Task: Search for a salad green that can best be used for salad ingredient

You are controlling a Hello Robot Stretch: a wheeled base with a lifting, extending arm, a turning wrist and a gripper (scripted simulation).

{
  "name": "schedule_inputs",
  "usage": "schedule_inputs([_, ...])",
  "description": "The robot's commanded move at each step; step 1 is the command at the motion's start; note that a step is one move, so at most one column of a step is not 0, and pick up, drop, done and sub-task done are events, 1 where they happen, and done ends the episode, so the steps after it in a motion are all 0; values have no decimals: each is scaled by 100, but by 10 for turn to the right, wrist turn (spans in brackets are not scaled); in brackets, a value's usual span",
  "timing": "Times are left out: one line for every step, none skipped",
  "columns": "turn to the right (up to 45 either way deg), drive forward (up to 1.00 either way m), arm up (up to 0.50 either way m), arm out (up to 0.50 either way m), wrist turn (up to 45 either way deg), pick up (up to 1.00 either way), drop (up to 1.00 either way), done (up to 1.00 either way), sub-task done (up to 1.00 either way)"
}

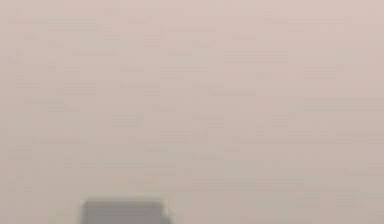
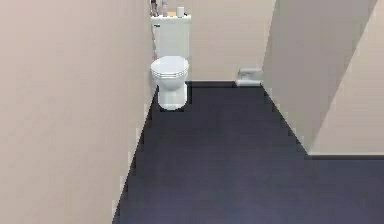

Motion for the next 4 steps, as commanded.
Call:
schedule_inputs([-450,0,0,0,0,0,0,0,0])
schedule_inputs([-450,0,0,0,0,0,0,0,0])
schedule_inputs([-120,0,0,0,0,0,0,0,0])
schedule_inputs([-30,0,0,0,0,0,0,0,0])
